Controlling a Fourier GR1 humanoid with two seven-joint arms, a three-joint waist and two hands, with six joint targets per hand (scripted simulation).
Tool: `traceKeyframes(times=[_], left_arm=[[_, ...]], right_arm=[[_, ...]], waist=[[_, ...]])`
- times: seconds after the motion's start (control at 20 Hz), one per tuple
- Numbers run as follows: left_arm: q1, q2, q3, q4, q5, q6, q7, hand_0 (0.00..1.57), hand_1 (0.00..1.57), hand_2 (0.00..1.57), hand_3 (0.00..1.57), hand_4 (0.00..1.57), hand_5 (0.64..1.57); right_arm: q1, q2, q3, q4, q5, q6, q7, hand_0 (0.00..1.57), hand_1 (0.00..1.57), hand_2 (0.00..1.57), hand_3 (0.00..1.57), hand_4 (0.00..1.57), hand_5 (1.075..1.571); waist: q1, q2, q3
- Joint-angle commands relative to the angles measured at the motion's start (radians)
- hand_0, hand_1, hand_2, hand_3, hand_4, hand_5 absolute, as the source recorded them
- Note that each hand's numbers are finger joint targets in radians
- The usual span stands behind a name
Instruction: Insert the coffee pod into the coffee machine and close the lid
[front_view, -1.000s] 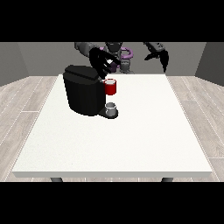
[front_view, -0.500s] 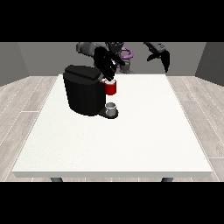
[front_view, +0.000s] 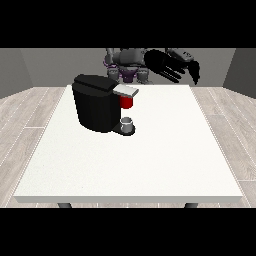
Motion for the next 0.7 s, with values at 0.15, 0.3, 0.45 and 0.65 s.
traceKeyframes(times=[0.15,0.3,0.45,0.65], left_arm=[[-0.033,0.007,-0.001,-0.016,0.02,-0.02,0.043,0.0,0.0,0.0,0.0,0.32,1.571],[0.001,-0.017,-0.037,-0.07,0.004,-0.008,0.045,0.0,0.0,0.0,0.0,0.34,1.571],[0.018,-0.005,-0.026,-0.07,0.013,-0.016,0.055,0.0,0.0,0.0,0.0,0.25,1.571],[0.054,0.016,0.003,-0.066,0.024,-0.015,0.051,0.0,0.0,0.0,0.0,0.27,1.571]], right_arm=[[-0.095,0.089,0.016,0.079,-0.007,-0.036,-0.106,0.0,0.0,0.0,0.0,0.05,1.571],[-0.099,0.078,-0.002,0.143,-0.02,-0.013,-0.171,0.0,0.0,0.0,0.0,0.1,1.571],[-0.061,0.141,0.024,0.147,-0.023,-0.025,-0.241,0.0,0.0,0.0,0.0,0.0,1.571],[-0.03,0.194,0.05,0.144,-0.041,0.003,-0.32,0.0,0.0,0.0,0.0,0.0,1.571]], waist=[[0.019,0.024,-0.0126],[0.024,0.017,-0.0124],[-0.016,-0.003,-0.0123],[-0.068,-0.042,-0.0123]])
